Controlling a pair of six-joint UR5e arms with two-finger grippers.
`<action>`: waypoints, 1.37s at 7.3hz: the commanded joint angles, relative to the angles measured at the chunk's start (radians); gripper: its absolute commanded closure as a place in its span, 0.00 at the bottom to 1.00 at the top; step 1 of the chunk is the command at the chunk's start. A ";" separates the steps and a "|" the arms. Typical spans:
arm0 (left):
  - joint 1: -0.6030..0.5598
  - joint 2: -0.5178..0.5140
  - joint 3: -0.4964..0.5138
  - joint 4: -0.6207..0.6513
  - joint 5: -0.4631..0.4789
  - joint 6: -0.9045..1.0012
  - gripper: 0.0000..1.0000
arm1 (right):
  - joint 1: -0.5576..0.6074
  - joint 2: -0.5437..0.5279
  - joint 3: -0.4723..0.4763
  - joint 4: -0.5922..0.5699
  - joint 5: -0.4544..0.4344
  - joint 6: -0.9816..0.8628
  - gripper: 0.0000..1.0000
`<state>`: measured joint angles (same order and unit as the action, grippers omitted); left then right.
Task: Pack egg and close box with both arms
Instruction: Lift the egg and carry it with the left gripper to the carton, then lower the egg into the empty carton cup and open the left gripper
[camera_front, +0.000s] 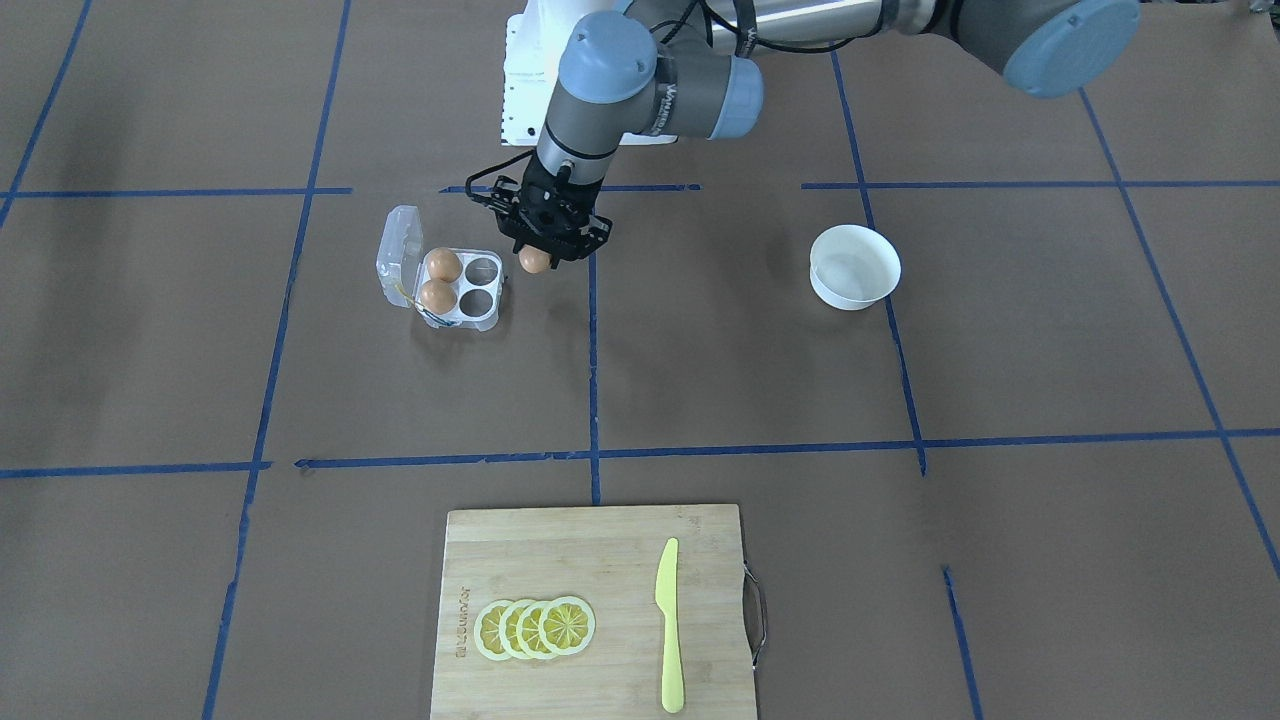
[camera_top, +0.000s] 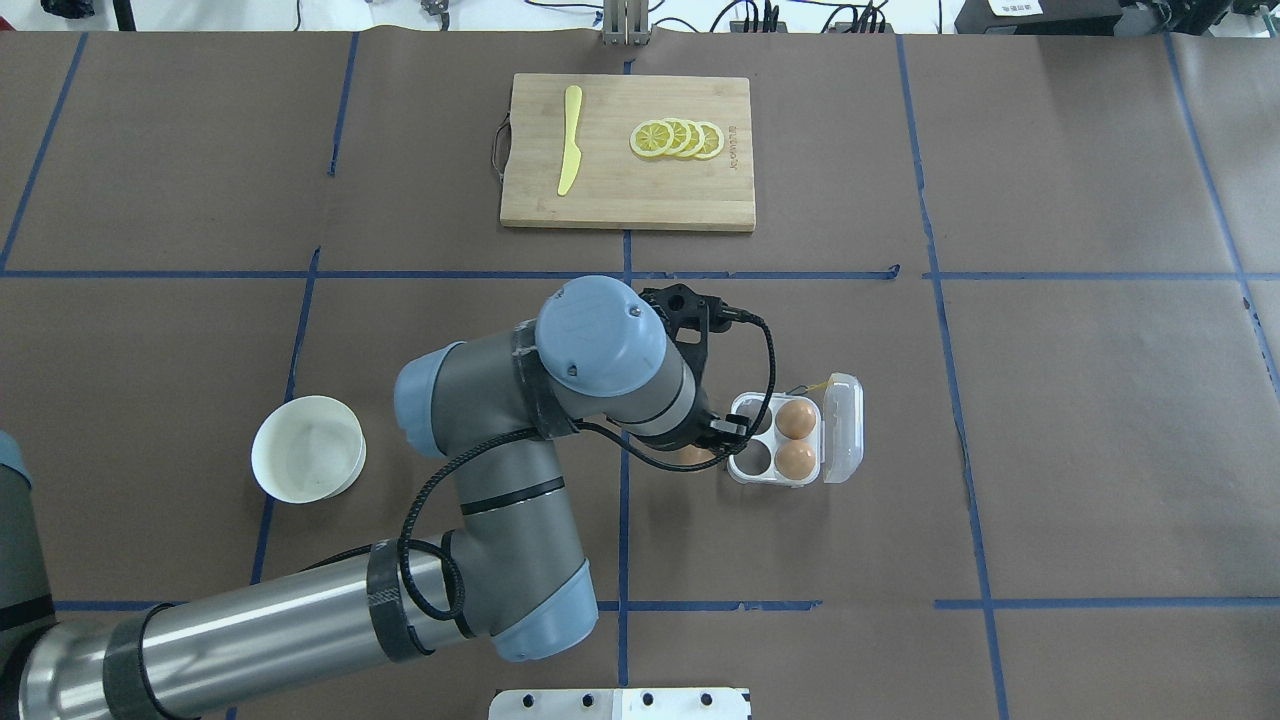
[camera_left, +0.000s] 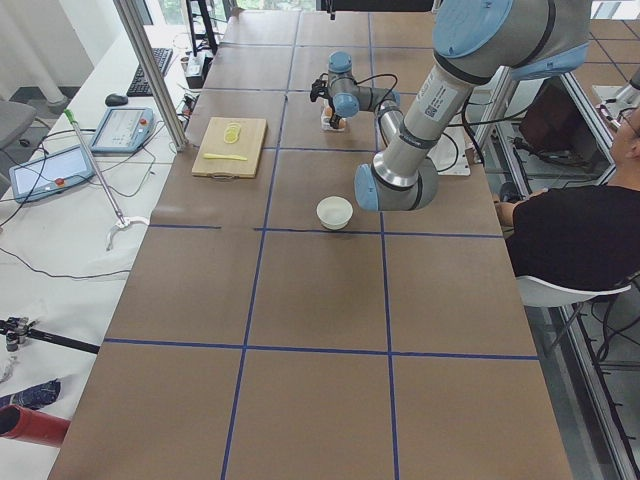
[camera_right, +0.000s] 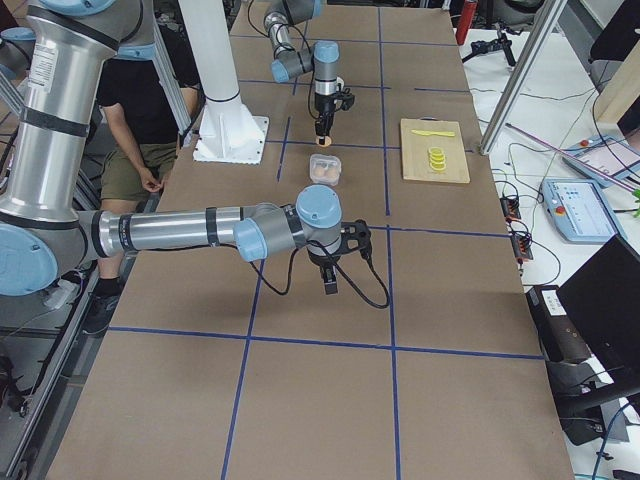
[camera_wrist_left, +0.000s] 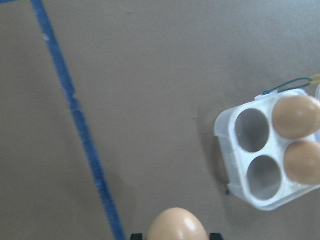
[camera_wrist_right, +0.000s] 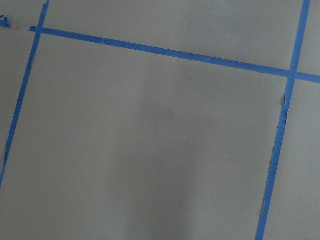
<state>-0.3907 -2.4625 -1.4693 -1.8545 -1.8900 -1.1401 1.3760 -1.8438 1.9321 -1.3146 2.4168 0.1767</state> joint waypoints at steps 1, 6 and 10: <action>0.030 -0.083 0.097 -0.002 0.064 -0.114 1.00 | -0.002 0.000 0.001 0.001 0.024 0.001 0.00; 0.049 -0.113 0.118 -0.006 0.088 -0.231 1.00 | 0.000 -0.002 0.001 0.002 0.031 0.000 0.00; 0.049 -0.113 0.124 -0.006 0.103 -0.228 0.54 | -0.002 -0.002 -0.001 0.000 0.031 0.001 0.00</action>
<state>-0.3421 -2.5745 -1.3494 -1.8607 -1.7982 -1.3691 1.3746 -1.8454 1.9319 -1.3141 2.4482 0.1767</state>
